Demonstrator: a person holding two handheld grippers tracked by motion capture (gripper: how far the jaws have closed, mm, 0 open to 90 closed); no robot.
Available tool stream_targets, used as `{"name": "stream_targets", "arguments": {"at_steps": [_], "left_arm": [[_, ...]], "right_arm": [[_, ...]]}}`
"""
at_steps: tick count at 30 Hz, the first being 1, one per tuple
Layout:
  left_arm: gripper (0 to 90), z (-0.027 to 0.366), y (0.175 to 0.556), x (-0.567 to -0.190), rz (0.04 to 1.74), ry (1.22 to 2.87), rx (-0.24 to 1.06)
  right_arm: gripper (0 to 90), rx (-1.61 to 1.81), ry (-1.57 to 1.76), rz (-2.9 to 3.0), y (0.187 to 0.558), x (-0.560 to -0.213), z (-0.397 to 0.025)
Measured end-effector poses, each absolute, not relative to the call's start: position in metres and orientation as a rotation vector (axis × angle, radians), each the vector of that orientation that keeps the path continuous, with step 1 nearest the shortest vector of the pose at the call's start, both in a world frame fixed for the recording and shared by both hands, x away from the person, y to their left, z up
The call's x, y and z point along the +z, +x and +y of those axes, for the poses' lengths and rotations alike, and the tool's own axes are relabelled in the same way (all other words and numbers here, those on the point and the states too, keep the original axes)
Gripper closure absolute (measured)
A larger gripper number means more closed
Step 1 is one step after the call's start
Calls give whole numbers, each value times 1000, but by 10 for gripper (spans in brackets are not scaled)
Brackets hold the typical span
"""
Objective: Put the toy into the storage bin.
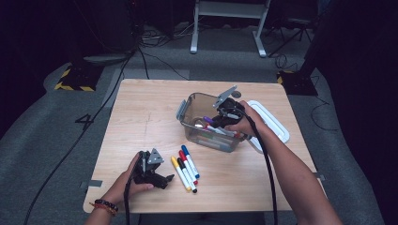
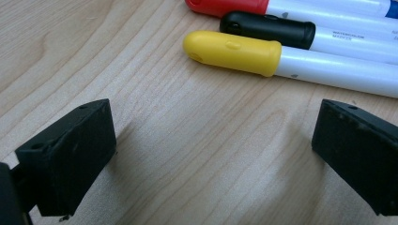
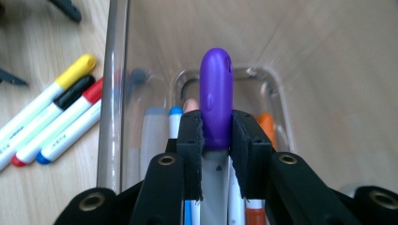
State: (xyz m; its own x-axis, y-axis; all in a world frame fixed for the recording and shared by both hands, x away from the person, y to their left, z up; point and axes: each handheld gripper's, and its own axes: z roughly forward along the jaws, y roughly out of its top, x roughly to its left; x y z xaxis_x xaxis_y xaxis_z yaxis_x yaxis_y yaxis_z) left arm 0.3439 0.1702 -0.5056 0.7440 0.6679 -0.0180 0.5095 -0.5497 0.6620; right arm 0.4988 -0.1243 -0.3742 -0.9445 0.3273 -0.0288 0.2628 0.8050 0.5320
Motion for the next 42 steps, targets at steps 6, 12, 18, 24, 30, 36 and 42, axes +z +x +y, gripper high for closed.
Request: {"name": "stream_targets", "arguments": {"at_steps": [6, 12, 18, 24, 30, 36, 42], "left_arm": [[3, 170, 344, -506, 881, 2277, 310], [3, 170, 344, -506, 881, 2277, 310], [3, 170, 344, -506, 881, 2277, 310], [3, 170, 344, -505, 879, 2279, 311], [3, 170, 344, -505, 878, 2279, 311], [4, 170, 344, -505, 870, 2282, 309], [4, 170, 344, -505, 864, 2284, 305]], "right_arm": [[746, 678, 464, 2965, 500, -385, -118], [674, 585, 466, 3012, 499, -391, -114], [528, 686, 575, 2910, 503, -386, -123], [364, 907, 640, 2717, 491, -371, -149], [296, 1099, 594, 2550, 461, -353, -179], [287, 1151, 545, 2448, 417, -349, -205], [287, 1184, 503, 2391, 378, -355, -222]]}}
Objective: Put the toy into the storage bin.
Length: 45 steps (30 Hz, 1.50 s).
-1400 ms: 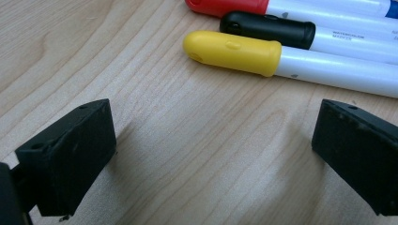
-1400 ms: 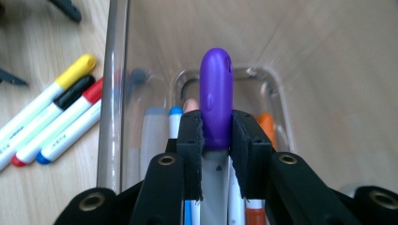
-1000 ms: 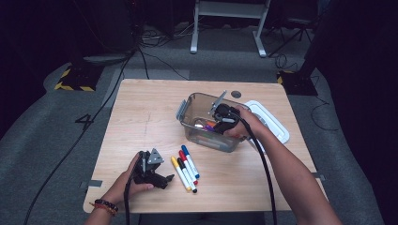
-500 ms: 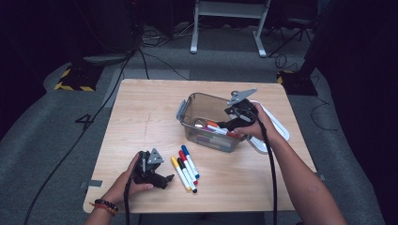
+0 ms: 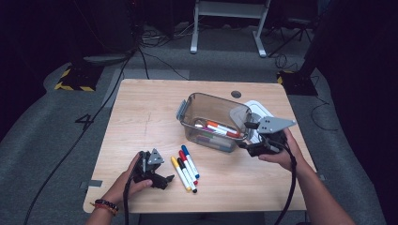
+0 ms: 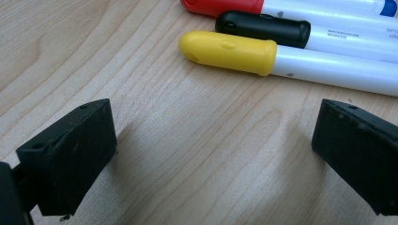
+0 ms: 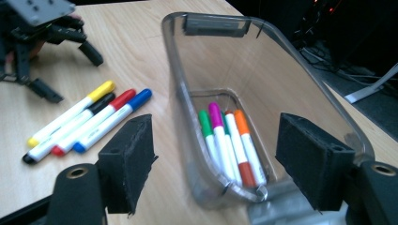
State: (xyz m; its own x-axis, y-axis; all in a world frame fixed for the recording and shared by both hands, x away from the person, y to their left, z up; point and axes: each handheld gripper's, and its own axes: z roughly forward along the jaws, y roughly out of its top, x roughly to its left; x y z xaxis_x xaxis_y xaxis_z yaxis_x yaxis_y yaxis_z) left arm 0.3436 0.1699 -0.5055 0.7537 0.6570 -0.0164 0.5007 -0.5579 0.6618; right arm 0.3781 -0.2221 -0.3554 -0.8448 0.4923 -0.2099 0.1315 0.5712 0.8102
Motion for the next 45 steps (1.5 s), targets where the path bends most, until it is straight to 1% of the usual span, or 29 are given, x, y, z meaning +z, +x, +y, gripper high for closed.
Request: {"name": "stream_targets", "arguments": {"at_steps": [5, 10, 15, 19, 21, 24, 26, 30, 33, 37, 41, 45], "left_arm": [[4, 170, 344, -505, 864, 2284, 305], [4, 170, 343, -505, 865, 2283, 306], [4, 170, 343, -505, 867, 2284, 307], [4, 170, 343, -505, 868, 2283, 306], [4, 170, 343, -505, 868, 2283, 306], [4, 170, 343, -505, 868, 2283, 306], [5, 170, 343, -505, 868, 2283, 307], [5, 170, 343, -505, 868, 2283, 306], [4, 170, 343, -505, 868, 2283, 306], [4, 170, 343, -505, 868, 2283, 306], [4, 170, 343, -505, 868, 2283, 306], [4, 170, 343, -505, 868, 2283, 306]], "right_arm": [[300, 1276, 503, 2382, 353, -370, -226], [327, 1261, 480, 2451, 338, -403, -215], [337, 1233, 480, 2558, 338, -440, -195], [343, 1217, 476, 2604, 346, -459, -171], [361, 1208, 464, 2616, 352, -465, -156], [391, 1192, 435, 2620, 359, -473, -134], [427, 1195, 417, 2625, 363, -477, -122], [432, 1188, 414, 2623, 371, -481, -104], [437, 1208, 454, 2615, 379, -482, -97], [474, 1190, 479, 2582, 390, -485, -89], [474, 1195, 517, 2594, 398, -488, -85], [473, 1181, 512, 2603, 398, -489, -78]]}}
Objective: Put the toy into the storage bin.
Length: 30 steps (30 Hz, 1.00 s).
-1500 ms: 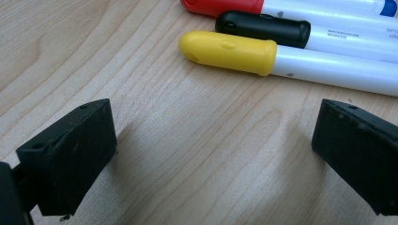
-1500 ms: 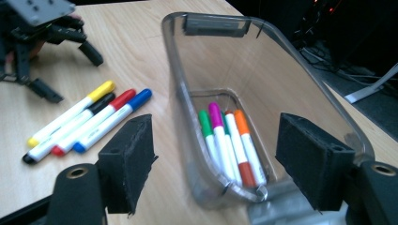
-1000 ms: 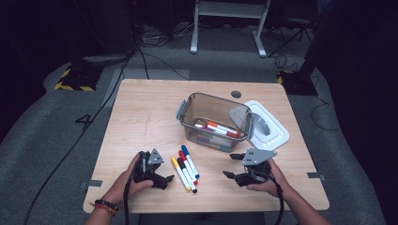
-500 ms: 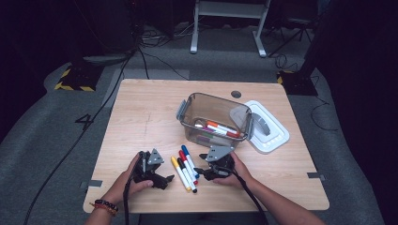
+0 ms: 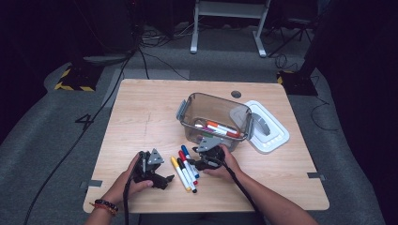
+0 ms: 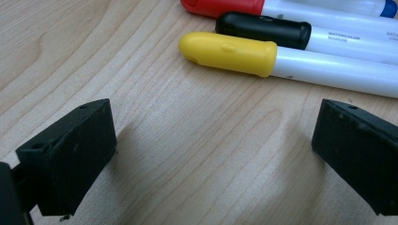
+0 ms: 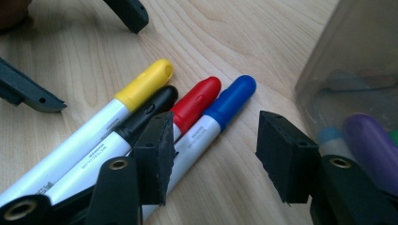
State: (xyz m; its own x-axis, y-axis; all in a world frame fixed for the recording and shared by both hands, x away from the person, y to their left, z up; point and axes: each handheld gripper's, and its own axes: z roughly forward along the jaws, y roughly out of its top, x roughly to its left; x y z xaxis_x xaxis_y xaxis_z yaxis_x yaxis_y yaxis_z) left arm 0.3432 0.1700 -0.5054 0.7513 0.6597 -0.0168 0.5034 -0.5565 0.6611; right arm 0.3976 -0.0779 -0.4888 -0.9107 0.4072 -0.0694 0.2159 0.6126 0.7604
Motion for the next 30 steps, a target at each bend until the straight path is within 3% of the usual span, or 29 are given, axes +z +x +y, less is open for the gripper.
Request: {"name": "stream_targets", "arguments": {"at_steps": [4, 10, 30], "left_arm": [[4, 170, 343, -505, 868, 2283, 306], [5, 170, 343, -505, 869, 2283, 306], [4, 170, 343, -505, 869, 2282, 306]], "right_arm": [[532, 1112, 492, 2625, 398, -494, -73], [763, 1066, 554, 2647, 403, -494, -88], [749, 1041, 592, 2723, 359, -490, -206]]}}
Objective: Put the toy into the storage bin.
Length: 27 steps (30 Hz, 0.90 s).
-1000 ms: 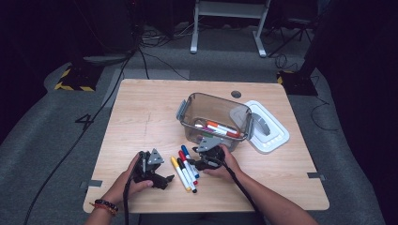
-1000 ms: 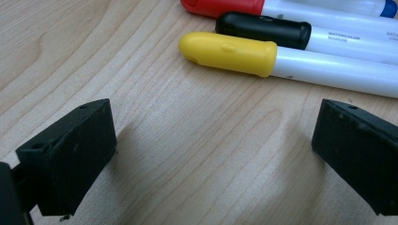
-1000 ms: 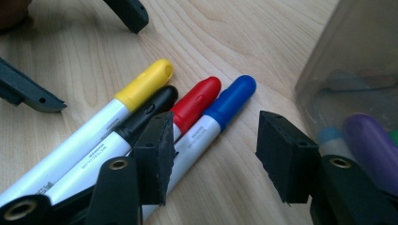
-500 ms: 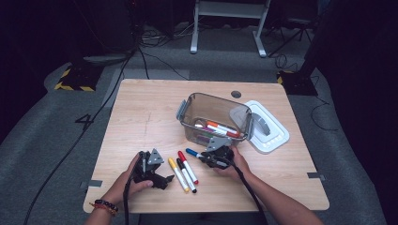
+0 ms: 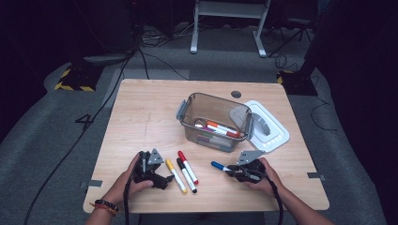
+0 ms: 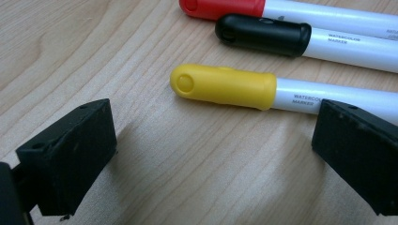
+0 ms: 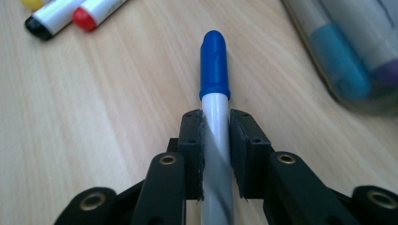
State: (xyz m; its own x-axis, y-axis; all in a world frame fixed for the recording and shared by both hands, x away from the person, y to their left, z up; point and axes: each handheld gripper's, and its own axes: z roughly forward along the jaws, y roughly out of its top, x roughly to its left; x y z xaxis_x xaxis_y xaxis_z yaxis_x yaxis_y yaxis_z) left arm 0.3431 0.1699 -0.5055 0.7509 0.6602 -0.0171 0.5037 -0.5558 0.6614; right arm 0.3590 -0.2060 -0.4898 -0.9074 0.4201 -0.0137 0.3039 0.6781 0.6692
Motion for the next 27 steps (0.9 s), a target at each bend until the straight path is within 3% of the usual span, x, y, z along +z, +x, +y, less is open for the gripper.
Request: {"name": "stream_targets", "arguments": {"at_steps": [8, 18, 21, 24, 27], "left_arm": [[4, 170, 343, -505, 869, 2283, 306], [3, 170, 343, -505, 867, 2284, 306], [3, 170, 343, -505, 867, 2284, 306], [3, 170, 343, -505, 867, 2283, 306], [3, 170, 343, -505, 867, 2284, 306]], "right_arm": [[671, 1032, 558, 2737, 350, -489, -215], [602, 1081, 555, 2717, 363, -493, -187], [637, 1089, 547, 2722, 363, -493, -183], [729, 1093, 550, 2720, 362, -493, -184], [742, 1088, 528, 2730, 362, -492, -186]]}}
